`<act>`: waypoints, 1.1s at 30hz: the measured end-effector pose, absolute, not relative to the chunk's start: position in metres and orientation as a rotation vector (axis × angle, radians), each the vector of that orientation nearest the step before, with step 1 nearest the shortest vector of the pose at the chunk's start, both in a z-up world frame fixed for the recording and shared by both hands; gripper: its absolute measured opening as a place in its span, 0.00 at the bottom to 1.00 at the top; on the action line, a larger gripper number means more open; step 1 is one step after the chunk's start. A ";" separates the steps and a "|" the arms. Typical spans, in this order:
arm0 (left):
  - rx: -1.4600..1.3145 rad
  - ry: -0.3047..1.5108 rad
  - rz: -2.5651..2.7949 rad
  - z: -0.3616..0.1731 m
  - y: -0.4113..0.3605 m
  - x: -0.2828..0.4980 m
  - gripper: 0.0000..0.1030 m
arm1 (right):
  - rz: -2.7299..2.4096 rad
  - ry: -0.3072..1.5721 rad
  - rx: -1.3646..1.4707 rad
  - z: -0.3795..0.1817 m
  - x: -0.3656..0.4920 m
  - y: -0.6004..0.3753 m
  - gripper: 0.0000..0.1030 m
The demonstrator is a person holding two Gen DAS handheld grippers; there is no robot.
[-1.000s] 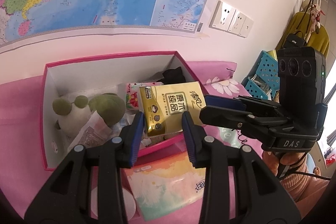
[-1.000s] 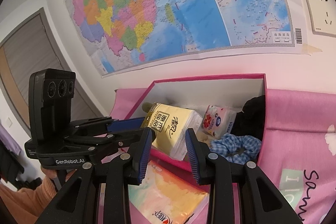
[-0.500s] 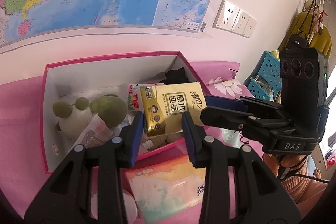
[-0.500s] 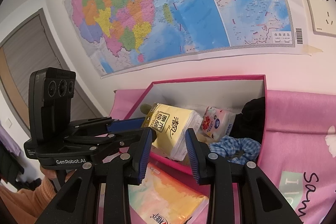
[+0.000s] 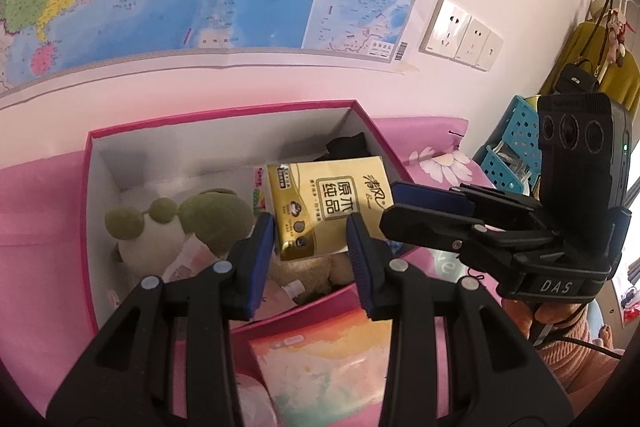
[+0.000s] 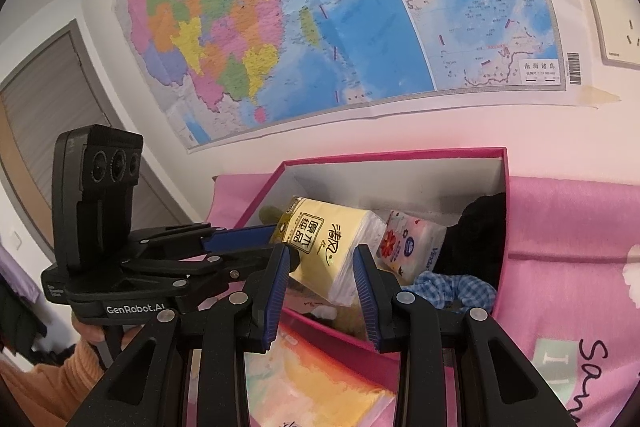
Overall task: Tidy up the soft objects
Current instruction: 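Lower the yellow tissue pack into the pink box with the left gripper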
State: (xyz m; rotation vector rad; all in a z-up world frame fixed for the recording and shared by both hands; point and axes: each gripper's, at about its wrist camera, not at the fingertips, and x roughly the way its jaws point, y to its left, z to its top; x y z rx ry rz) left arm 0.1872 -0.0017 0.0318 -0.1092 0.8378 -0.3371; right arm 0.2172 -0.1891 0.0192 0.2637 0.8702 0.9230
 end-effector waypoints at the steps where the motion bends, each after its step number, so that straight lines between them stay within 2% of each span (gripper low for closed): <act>1: -0.107 0.837 -0.335 0.032 -0.002 0.188 0.37 | 0.922 0.870 0.264 0.019 0.219 -0.188 0.33; 33: -0.089 0.882 -0.294 0.029 -0.003 0.214 0.37 | 0.897 0.893 0.284 0.012 0.242 -0.184 0.33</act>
